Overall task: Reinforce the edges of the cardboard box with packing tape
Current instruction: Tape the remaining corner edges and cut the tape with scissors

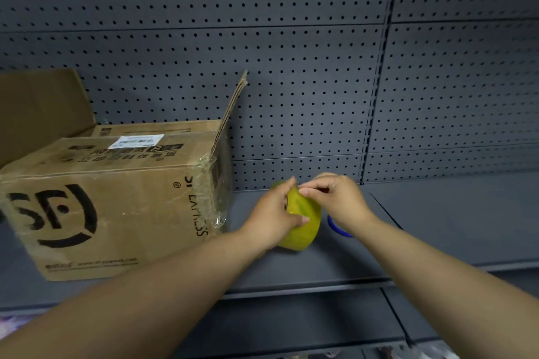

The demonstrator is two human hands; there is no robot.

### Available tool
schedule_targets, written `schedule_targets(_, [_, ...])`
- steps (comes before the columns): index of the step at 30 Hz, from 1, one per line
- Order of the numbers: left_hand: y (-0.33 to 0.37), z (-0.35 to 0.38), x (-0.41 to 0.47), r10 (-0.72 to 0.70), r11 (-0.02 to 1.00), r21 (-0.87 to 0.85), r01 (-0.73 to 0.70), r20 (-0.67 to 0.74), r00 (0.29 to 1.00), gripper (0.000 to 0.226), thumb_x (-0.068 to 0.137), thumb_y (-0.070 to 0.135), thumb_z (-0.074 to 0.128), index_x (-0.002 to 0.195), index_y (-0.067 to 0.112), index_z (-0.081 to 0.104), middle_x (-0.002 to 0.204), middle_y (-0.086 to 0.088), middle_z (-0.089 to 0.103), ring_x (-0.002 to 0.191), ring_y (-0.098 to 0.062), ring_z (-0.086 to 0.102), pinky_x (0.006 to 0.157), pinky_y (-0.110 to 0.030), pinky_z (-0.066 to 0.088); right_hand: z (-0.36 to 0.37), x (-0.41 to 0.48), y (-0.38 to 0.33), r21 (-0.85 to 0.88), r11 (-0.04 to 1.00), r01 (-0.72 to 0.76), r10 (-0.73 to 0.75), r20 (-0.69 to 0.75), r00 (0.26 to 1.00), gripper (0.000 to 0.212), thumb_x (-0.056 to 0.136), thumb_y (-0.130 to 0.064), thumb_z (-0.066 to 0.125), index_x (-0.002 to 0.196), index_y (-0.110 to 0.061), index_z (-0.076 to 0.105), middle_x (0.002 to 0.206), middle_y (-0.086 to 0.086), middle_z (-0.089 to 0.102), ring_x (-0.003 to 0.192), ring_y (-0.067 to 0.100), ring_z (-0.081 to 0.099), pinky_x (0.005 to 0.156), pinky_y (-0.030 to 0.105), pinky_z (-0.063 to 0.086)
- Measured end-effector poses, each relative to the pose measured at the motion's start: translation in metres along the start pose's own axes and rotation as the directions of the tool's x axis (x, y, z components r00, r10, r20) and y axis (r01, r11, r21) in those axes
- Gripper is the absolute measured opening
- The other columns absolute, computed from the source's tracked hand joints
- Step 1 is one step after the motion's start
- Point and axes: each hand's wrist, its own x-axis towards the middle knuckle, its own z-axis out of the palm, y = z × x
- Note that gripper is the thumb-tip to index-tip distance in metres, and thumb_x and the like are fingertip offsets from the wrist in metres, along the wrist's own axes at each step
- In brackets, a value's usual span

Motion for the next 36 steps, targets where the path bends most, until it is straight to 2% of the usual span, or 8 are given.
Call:
schedule_targets(5, [-0.001,-0.001,0.0,0.002,0.998,0.062,-0.003,0.017,1.0,0.089,0.072,0.001,0.073,0.145,0.015,0.024,0.136,-0.006,0.05,0.12,-0.018,0.051,0.105,-0.037,0.04,0.006,-0.005,0.005,-0.256,0.956,0.144,-0.155,-0.024,0.988,0.012,0.086,-0.013,0.061,0.082,-0.003,0.067,0.083,0.007,0.062,0.077,0.018,0.054,0.068,0.018,0.036])
schedule_targets(10, [-0.001,0.0,0.0,-0.024,0.98,0.196,0.036,-0.061,0.998,0.098,0.075,0.01,0.074,0.148,0.018,0.01,0.104,-0.007,0.058,0.098,-0.02,0.055,0.087,-0.027,0.042,0.006,-0.007,0.007,-0.258,0.959,0.113,-0.12,-0.012,0.993,0.013,0.089,-0.012,0.056,0.081,-0.002,0.06,0.087,0.01,0.06,0.078,0.015,0.047,0.065,0.017,0.028])
schedule_targets(14, [0.002,0.003,0.002,-0.009,0.957,0.287,0.04,-0.108,0.994,0.097,0.078,0.013,0.071,0.149,0.016,0.005,0.124,-0.012,0.054,0.113,-0.025,0.052,0.089,-0.027,0.04,-0.001,-0.008,0.003,-0.199,0.977,0.082,-0.075,0.038,0.996,0.011,0.09,-0.013,0.054,0.079,-0.011,0.055,0.084,0.003,0.058,0.078,0.014,0.048,0.063,0.019,0.028])
schedule_targets(19, [0.003,0.005,0.012,-0.038,0.968,0.233,0.09,-0.219,0.975,0.098,0.076,0.014,0.072,0.148,0.014,0.007,0.135,-0.016,0.049,0.123,-0.028,0.048,0.103,-0.041,0.039,-0.004,-0.018,0.0,0.16,0.97,-0.181,0.167,0.095,0.981,0.024,0.094,-0.011,0.048,0.07,-0.015,0.051,0.067,0.001,0.054,0.065,0.014,0.048,0.067,0.027,0.041])
schedule_targets(23, [0.008,0.009,0.015,-0.021,0.974,0.213,0.081,-0.271,0.962,0.093,0.078,0.016,0.071,0.148,0.014,0.011,0.137,-0.012,0.048,0.125,-0.028,0.046,0.104,-0.04,0.038,-0.009,-0.025,-0.003,0.646,0.679,-0.348,0.271,0.22,0.937,0.035,0.093,-0.011,0.047,0.058,-0.01,0.046,0.049,-0.003,0.047,0.047,0.008,0.042,0.053,0.018,0.038])
schedule_targets(28, [0.016,0.016,0.013,0.054,0.947,0.32,0.035,-0.264,0.963,0.074,0.079,0.015,0.069,0.141,0.008,0.029,0.126,-0.014,0.055,0.115,-0.031,0.052,0.094,-0.036,0.043,-0.008,-0.021,0.002,0.55,0.714,-0.434,0.4,0.189,0.897,0.031,0.084,-0.014,0.063,0.058,-0.01,0.049,0.038,-0.004,0.043,0.028,0.001,0.032,0.031,0.011,0.027])
schedule_targets(32, [0.02,0.016,0.01,0.111,0.898,0.44,-0.021,-0.18,0.978,0.08,0.082,0.011,0.063,0.147,0.013,0.016,0.135,-0.01,0.049,0.121,-0.026,0.047,0.096,-0.029,0.038,0.002,-0.026,0.018,0.52,0.722,-0.457,0.463,0.127,0.877,0.031,0.079,-0.025,0.07,0.058,-0.012,0.05,0.035,-0.008,0.037,0.031,0.003,0.026,0.036,0.016,0.024])
schedule_targets(36, [0.023,0.012,0.007,0.098,0.852,0.523,-0.025,-0.112,0.989,0.073,0.086,0.011,0.059,0.146,0.009,0.018,0.136,-0.009,0.047,0.122,-0.023,0.046,0.095,-0.025,0.034,0.004,-0.028,0.031,0.236,0.818,-0.524,0.546,-0.034,0.837,0.046,0.07,-0.039,0.076,0.058,-0.017,0.038,0.05,-0.002,0.039,0.046,0.011,0.032,0.046,0.025,0.023])
